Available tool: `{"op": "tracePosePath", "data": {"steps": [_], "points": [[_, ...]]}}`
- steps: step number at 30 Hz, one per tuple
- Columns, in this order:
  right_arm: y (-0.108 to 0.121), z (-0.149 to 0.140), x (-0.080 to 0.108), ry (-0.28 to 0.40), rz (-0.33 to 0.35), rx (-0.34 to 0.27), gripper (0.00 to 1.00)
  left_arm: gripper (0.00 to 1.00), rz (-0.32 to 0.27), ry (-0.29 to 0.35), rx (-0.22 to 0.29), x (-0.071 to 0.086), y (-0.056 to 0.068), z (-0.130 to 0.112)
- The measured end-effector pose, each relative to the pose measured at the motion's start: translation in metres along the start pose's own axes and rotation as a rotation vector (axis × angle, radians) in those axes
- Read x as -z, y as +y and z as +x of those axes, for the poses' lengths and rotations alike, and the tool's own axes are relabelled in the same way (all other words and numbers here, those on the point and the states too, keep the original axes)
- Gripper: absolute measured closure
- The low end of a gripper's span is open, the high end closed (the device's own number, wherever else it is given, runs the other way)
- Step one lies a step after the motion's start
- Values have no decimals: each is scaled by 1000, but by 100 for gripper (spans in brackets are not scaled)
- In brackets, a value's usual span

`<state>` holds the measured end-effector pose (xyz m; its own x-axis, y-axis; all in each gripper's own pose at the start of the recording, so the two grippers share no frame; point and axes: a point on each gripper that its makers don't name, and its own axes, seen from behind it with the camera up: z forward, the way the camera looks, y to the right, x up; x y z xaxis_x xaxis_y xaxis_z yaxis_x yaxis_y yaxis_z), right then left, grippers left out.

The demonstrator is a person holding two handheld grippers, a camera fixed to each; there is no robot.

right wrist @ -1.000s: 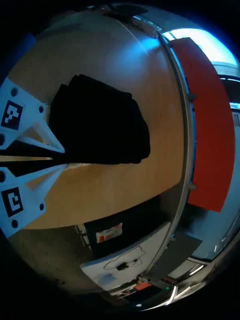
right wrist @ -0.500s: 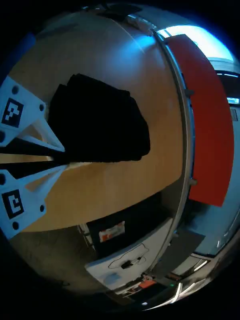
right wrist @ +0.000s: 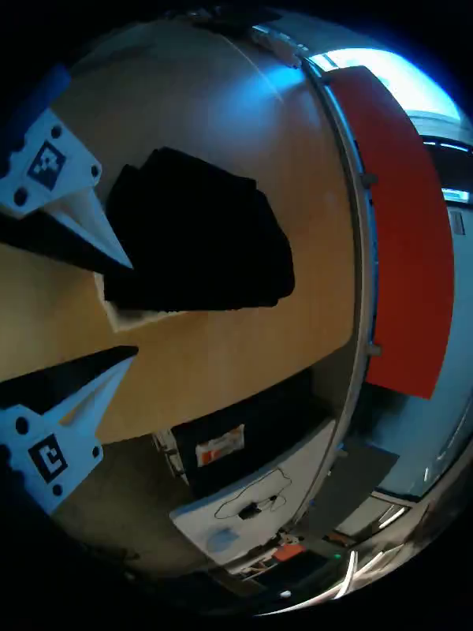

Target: Fold towel

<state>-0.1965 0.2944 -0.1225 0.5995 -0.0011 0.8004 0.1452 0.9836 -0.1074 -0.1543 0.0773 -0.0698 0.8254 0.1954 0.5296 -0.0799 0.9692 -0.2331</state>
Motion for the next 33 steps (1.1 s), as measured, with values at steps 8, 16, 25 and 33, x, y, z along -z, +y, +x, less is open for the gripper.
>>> {"op": "tracePosePath", "data": {"steps": [8,16,25,33], "points": [[-7,2,8,28,-8,-8,2,6,-1,7,4,0,-2,1],[-19,18,18,92,-9,-12,0,6,-9,16,19,-1,-3,3],[-49,68,41,277,30,-43,0,6,-5,38,35,-2,-6,12],[-70,109,61,443,44,-57,0,6,0,58,47,-3,-9,20]]}}
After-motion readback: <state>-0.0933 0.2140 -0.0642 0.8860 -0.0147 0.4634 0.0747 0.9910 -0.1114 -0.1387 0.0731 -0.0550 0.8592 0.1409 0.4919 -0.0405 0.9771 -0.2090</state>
